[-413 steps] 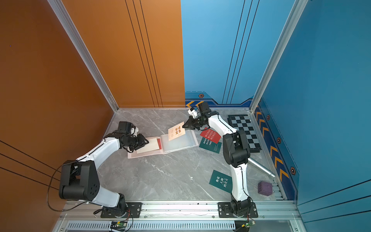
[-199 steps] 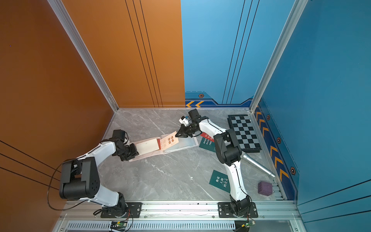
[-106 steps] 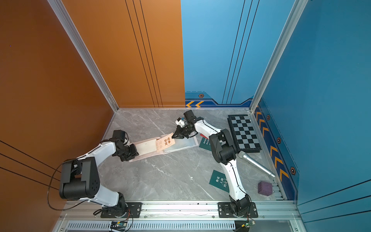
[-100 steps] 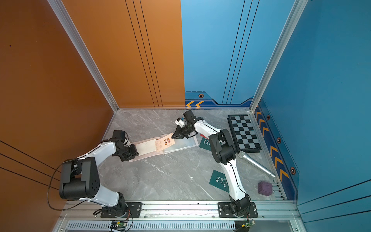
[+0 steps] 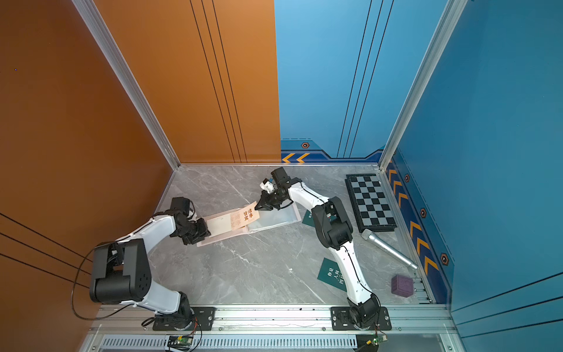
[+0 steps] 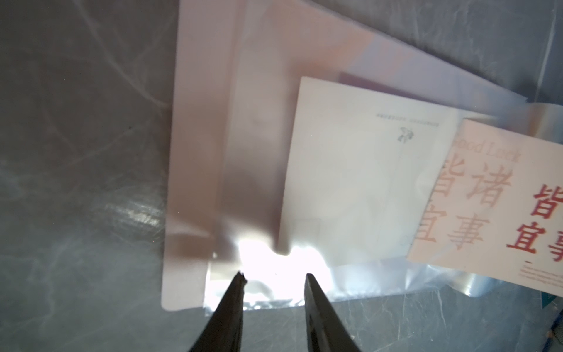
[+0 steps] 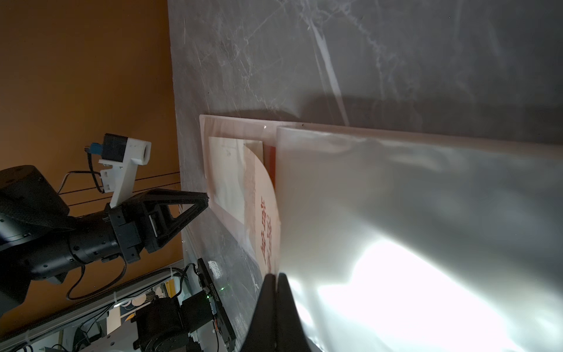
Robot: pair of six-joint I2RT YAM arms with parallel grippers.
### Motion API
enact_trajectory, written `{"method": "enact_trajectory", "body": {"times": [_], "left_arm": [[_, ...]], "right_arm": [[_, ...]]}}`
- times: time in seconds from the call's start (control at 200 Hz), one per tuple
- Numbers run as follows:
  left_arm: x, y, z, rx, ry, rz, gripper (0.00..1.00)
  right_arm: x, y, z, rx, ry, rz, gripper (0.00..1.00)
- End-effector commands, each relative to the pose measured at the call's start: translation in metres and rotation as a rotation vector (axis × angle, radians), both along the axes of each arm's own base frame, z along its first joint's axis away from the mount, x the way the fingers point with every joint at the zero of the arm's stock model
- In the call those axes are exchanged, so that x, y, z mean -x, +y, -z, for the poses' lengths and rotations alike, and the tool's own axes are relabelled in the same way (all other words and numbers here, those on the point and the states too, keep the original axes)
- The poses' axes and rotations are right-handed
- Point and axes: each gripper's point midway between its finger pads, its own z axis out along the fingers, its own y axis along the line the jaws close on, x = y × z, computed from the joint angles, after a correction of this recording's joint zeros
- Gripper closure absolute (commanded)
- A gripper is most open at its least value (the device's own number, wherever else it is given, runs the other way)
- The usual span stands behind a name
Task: Place the photos into the photo albums
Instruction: Insert the photo into the photo album.
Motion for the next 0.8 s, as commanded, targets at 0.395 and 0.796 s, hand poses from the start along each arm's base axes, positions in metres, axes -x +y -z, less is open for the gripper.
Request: {"method": "enact_trajectory", "body": {"times": [0.395,0.796], "left_arm": [[-0.003,-0.014,-0.016,0.041,-0.045,0.047,0.65],[-0.004,-0.021,-0.017,0.052,-0.05,0.068,0.65]], "right_arm": [[0.021,0.065,0.017,0.048,-0.016,-0.033,0.85],[0.04,0.08,0.013,0.065,-0.025,-0.064,0.73]]}}
